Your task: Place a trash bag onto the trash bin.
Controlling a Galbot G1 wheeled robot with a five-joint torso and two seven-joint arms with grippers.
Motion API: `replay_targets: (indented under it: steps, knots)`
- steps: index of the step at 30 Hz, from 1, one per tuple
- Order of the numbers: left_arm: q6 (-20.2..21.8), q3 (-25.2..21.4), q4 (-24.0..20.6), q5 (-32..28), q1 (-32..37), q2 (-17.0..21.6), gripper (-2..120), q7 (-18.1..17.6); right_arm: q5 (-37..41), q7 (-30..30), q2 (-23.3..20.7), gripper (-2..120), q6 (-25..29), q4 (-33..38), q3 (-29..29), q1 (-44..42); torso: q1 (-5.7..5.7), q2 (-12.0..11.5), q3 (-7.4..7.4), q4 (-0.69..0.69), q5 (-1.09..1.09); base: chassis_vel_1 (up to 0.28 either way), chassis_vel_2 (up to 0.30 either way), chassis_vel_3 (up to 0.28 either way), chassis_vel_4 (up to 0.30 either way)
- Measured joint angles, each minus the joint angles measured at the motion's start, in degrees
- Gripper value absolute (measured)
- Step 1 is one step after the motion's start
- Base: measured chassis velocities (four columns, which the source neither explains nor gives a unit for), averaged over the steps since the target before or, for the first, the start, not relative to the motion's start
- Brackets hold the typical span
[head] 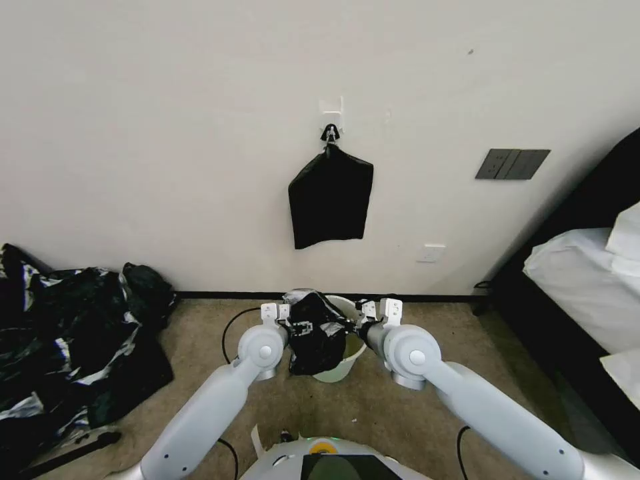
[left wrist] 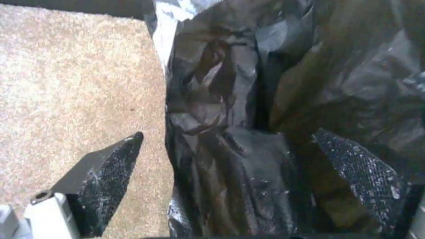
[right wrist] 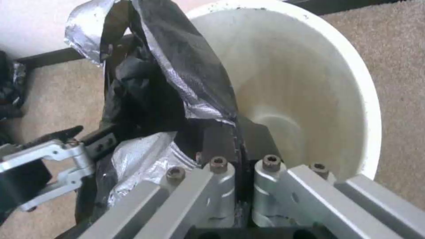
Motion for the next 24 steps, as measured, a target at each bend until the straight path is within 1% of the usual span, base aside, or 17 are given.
replay_targets:
  steps: [2, 3, 4, 6, 7, 9, 10, 11, 13, 14, 17, 18, 20, 21, 23, 24]
  knots:
    - [0.0, 0.55, 0.69, -0.25, -0.36, -0.02, 92, -0.01, -0.08, -0.11, 0.01, 0, 0.01, -0.07, 0.0, 0.0, 0.0, 0.0, 0.0, 0.0, 0.01, 0.0, 0.0, 0.0, 0.0]
    - [0.0, 0.55, 0.69, -0.25, -0.36, -0.02, 92, -0.01, -0.08, -0.11, 0.01, 0, 0.01, -0.07, 0.0, 0.0, 0.0, 0.0, 0.0, 0.0, 0.01, 0.0, 0.0, 0.0, 0.0]
    - [-0.02, 0.89, 1.26, -0.3, -0.6, -0.23, 86, 0.01, -0.14, -0.25, 0.07, 0, 0.02, -0.11, 0.0, 0.0, 0.0, 0.0, 0.0, 0.0, 0.0, 0.0, 0.0, 0.0, 0.0]
    - [-0.09, 1.26, 2.29, -0.31, -0.99, -0.95, 78, 0.02, -0.37, -0.38, 0.19, 0, 0.05, -0.2, 0.01, 0.0, 0.0, 0.0, 0.0, 0.0, 0.0, 0.0, 0.0, 0.0, 0.0]
    - [-0.09, 1.26, 2.29, -0.31, -0.99, -0.95, 78, 0.02, -0.37, -0.38, 0.19, 0, 0.05, -0.2, 0.01, 0.0, 0.0, 0.0, 0.0, 0.0, 0.0, 0.0, 0.0, 0.0, 0.0]
    - [-0.23, 1.58, 3.26, -0.32, -1.2, -1.66, 67, 0.02, -0.46, -0.45, 0.24, 0, 0.12, -0.2, 0.09, 0.02, 0.0, 0.0, 0.0, 0.0, 0.01, 0.0, 0.0, 0.0, 0.0]
    - [-0.23, 1.58, 3.26, -0.32, -1.2, -1.66, 67, 0.02, -0.46, -0.45, 0.24, 0, 0.12, -0.2, 0.09, 0.02, 0.0, 0.0, 0.0, 0.0, 0.01, 0.0, 0.0, 0.0, 0.0]
    - [-0.3, 1.72, 3.56, -0.32, -1.25, -1.85, 60, 0.02, -0.47, -0.49, 0.24, 0, 0.15, -0.2, 0.17, 0.01, 0.0, 0.0, 0.0, 0.0, 0.0, 0.0, 0.0, 0.0, 0.0]
    - [-0.38, 1.83, 3.88, -0.32, -1.27, -2.13, 53, -0.05, -0.51, -0.53, 0.22, 0, 0.18, -0.2, 0.27, -0.1, 0.0, 0.0, 0.0, 0.0, 0.0, 0.0, 0.0, 0.0, 0.0]
    - [-0.38, 1.83, 3.88, -0.32, -1.27, -2.13, 53, -0.05, -0.51, -0.53, 0.22, 0, 0.18, -0.2, 0.27, -0.1, 0.0, 0.0, 0.0, 0.0, 0.0, 0.0, 0.0, 0.0, 0.0]
    - [-0.46, 1.96, 4.69, -0.32, -1.32, -2.69, 37, -0.26, -0.82, -0.71, 0.29, 0, 0.2, -0.31, 0.39, -0.41, 0.0, 0.0, 0.0, 0.0, 0.0, 0.0, 0.0, 0.0, 0.0]
    - [-0.46, 1.96, 4.69, -0.32, -1.32, -2.69, 37, -0.26, -0.82, -0.71, 0.29, 0, 0.2, -0.31, 0.39, -0.41, 0.0, 0.0, 0.0, 0.0, 0.0, 0.0, 0.0, 0.0, 0.0]
    - [-0.53, 1.99, 5.09, -0.21, -1.29, -2.89, 27, -0.24, -1.21, -0.87, 0.44, 0, 0.21, -0.47, 0.51, -0.58, 0.0, 0.0, 0.0, 0.0, 0.0, 0.0, 0.0, 0.0, 0.0]
    - [-0.53, 1.99, 5.09, -0.21, -1.29, -2.89, 27, -0.24, -1.21, -0.87, 0.44, 0, 0.21, -0.47, 0.51, -0.58, 0.0, 0.0, 0.0, 0.0, 0.0, 0.0, 0.0, 0.0, 0.0]
    - [-1.22, 1.94, 5.7, 0.67, -1.04, -3.28, 15, -0.17, -1.93, -1.25, 0.74, 0, 0.22, -0.76, 0.76, -0.94, 0.0, 0.0, 0.0, 0.0, 0.0, 0.0, 0.0, 0.0, 0.0]
    - [-1.22, 1.94, 5.7, 0.67, -1.04, -3.28, 15, -0.17, -1.93, -1.25, 0.74, 0, 0.22, -0.76, 0.76, -0.94, 0.0, 0.0, 0.0, 0.0, 0.0, 0.0, 0.0, 0.0, 0.0]
